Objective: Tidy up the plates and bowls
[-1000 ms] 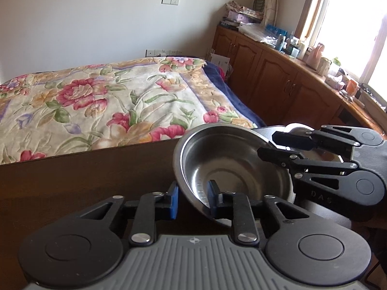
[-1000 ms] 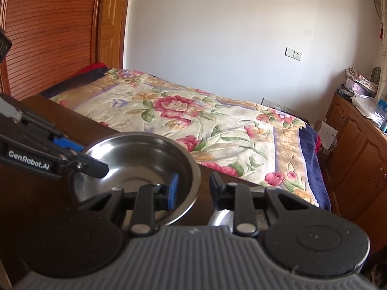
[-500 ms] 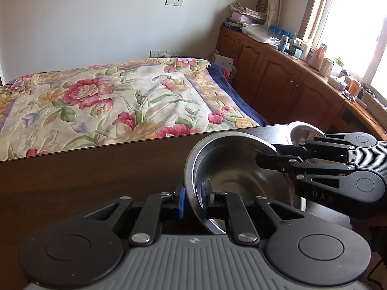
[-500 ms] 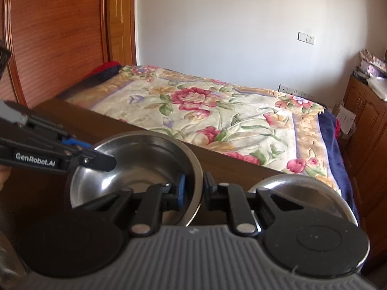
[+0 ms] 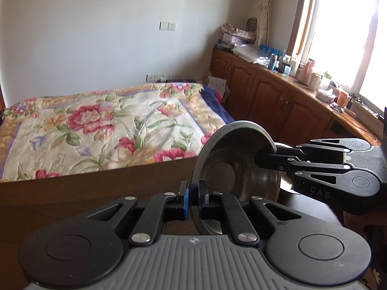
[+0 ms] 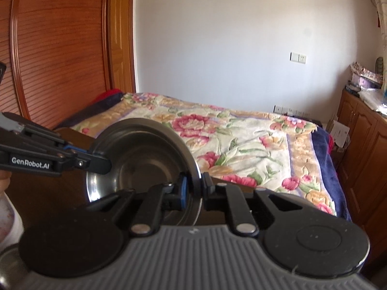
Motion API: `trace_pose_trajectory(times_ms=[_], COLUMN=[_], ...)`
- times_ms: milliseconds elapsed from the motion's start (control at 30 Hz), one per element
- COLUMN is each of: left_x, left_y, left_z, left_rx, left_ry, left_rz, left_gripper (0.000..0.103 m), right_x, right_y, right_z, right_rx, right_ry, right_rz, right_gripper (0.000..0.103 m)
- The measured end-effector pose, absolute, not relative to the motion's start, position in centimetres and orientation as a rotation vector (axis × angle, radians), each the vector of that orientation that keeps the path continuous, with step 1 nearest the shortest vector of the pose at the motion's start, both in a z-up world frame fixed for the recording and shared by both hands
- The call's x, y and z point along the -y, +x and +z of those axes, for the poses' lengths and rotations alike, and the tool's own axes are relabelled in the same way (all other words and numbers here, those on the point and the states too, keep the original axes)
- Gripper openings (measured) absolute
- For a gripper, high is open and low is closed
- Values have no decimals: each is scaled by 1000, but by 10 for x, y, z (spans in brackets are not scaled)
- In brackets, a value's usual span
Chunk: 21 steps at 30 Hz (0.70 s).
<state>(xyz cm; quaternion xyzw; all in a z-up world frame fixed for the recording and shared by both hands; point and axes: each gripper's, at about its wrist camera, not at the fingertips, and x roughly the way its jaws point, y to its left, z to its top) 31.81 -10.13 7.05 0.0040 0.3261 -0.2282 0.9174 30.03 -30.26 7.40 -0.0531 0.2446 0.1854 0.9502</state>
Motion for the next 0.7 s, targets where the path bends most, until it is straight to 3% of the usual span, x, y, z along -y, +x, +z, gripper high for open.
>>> trace_pose_trajectory(times_ms=[700], left_x=[74], left_y=[230], left_z=[103], left_rx=[-565], left_ry=[9], left_rz=[-526], left_gripper=[7], right_x=[294], right_y=[234], right_z=[100], right_rx=[-417], right_ry=[-130], right_rz=[396], right_gripper=[14])
